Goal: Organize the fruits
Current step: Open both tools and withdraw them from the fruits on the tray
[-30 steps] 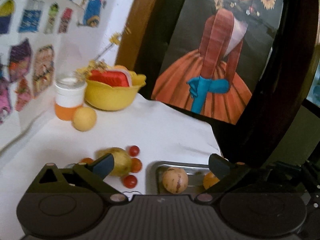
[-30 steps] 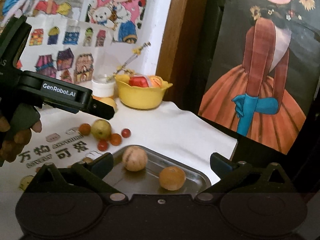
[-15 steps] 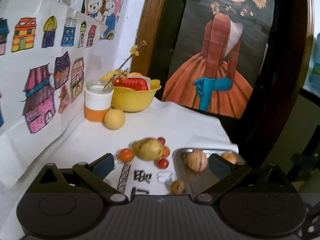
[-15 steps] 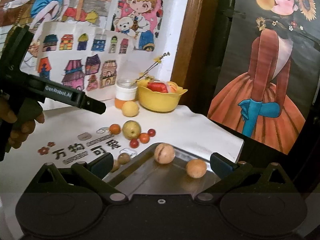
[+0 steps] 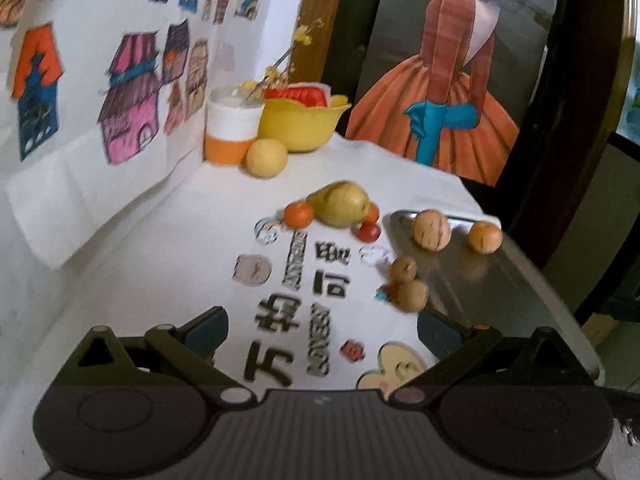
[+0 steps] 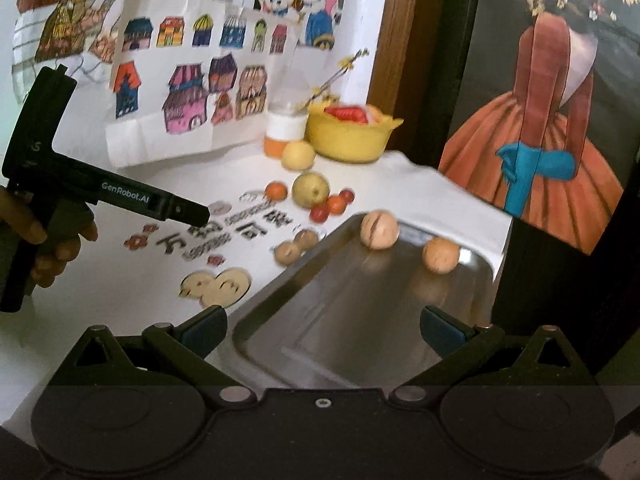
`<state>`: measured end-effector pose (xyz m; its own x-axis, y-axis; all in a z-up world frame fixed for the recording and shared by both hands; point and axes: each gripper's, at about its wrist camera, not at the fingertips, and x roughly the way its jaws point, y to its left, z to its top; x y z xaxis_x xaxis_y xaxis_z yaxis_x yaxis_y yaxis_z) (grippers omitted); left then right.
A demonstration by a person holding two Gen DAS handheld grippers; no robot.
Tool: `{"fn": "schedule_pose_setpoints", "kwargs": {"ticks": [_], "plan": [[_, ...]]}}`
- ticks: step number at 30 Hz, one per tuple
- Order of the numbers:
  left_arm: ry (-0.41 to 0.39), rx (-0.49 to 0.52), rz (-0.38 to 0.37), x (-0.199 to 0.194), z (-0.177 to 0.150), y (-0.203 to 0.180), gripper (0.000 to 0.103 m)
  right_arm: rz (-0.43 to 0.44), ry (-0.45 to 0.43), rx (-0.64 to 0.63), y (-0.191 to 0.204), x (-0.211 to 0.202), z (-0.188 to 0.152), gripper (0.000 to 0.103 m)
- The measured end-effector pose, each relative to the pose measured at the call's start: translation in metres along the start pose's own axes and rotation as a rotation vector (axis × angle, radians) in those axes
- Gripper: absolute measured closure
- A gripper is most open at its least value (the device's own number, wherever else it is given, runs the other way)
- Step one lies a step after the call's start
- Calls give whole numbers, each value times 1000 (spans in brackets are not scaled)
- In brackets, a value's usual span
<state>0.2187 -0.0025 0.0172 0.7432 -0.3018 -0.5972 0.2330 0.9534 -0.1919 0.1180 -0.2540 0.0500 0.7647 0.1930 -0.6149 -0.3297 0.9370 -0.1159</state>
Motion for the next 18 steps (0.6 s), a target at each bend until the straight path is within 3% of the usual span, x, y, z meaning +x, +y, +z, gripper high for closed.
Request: {"fn": "schedule_pose_setpoints", "kwargs": {"ticks": [18], "plan": [[47, -1, 61, -8, -19, 33, 1, 110, 108, 9, 45, 38, -3, 1]]}}
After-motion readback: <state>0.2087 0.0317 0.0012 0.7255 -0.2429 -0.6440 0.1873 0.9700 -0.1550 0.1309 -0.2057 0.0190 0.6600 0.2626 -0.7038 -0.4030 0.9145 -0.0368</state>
